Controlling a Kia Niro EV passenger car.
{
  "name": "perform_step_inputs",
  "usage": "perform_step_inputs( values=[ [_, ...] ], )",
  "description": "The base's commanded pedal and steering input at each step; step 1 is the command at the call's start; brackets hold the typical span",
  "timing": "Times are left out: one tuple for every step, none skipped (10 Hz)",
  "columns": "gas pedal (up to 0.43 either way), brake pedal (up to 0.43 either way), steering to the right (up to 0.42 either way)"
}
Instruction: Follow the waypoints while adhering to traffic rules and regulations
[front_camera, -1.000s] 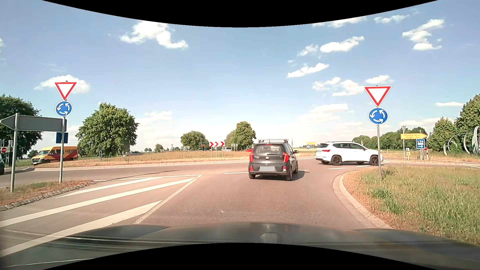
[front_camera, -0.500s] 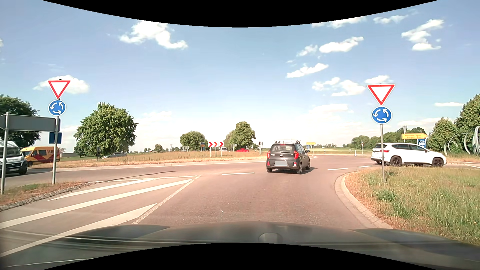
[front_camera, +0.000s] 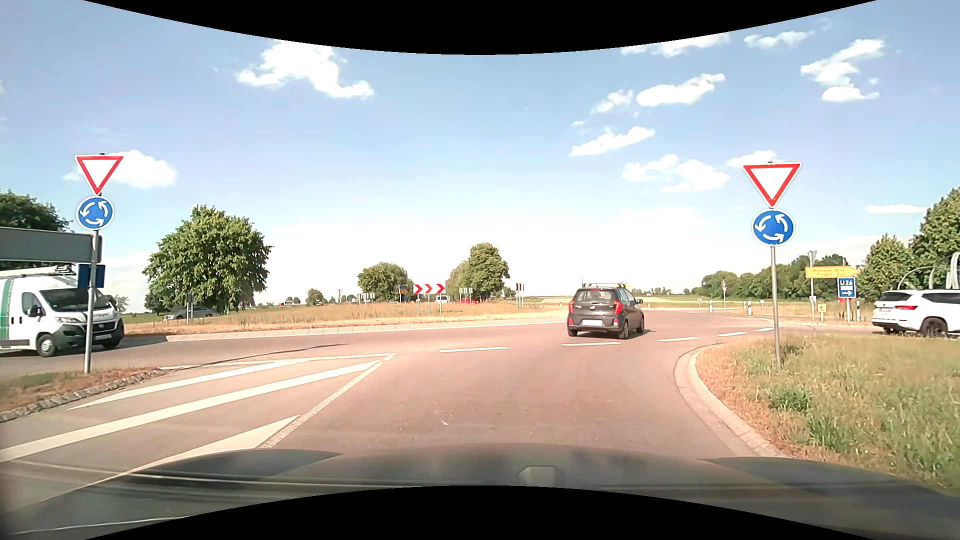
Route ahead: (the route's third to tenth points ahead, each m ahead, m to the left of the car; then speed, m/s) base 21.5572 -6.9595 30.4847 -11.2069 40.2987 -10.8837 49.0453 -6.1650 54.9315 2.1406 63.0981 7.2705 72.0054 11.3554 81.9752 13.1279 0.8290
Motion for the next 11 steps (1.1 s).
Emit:
perform_step_inputs(
  values=[
    [0.000,0.006,0.040],
    [0.000,0.006,0.042],
    [0.000,0.006,0.042],
    [0.000,0.006,0.042],
    [0.000,0.006,0.043],
    [0.000,0.006,0.043],
    [0.000,0.006,0.042],
    [0.000,0.006,0.042],
    [0.000,0.006,0.042],
    [0.000,0.006,0.042],
    [0.000,0.006,0.041]
  ],
)
